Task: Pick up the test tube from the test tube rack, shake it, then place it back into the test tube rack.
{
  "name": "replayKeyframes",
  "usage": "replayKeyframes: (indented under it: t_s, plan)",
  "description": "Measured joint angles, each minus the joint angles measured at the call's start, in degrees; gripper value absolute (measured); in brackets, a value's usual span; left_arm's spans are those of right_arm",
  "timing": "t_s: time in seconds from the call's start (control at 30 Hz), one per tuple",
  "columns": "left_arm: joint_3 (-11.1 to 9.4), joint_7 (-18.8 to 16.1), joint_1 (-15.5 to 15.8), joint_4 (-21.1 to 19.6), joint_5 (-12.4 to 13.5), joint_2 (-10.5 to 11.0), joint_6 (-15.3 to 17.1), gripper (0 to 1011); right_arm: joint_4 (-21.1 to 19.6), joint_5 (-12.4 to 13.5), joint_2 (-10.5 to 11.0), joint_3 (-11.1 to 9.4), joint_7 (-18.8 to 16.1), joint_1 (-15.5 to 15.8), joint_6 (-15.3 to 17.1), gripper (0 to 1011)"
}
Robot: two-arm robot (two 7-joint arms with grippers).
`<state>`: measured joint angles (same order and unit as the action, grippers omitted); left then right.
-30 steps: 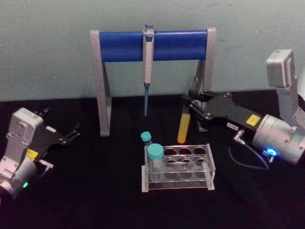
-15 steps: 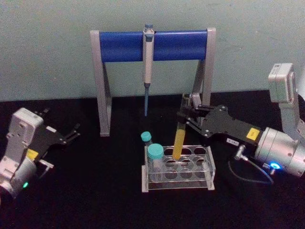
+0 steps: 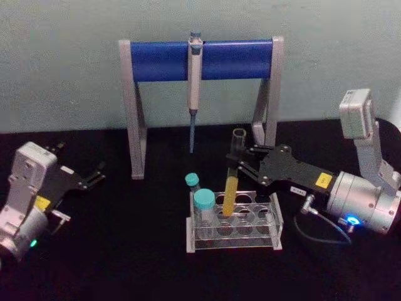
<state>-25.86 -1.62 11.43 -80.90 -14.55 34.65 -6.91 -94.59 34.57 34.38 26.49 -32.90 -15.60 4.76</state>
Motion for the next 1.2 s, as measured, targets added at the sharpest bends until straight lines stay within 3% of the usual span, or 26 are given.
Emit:
replayKeyframes:
  t_s: [0.6, 1.2]
  plan:
    - [0.0, 0.0, 0.0, 0.0, 0.0, 0.0, 0.0, 1001, 1.6, -0.1, -0.7, 1.3, 0.6, -0.5, 0.5, 229]
    - [0.0, 0.0, 0.0, 0.0, 0.0, 0.0, 0.0, 1001, 4.6, -2.4, -2.2, 2.7, 1.3, -0.9, 0.8, 229]
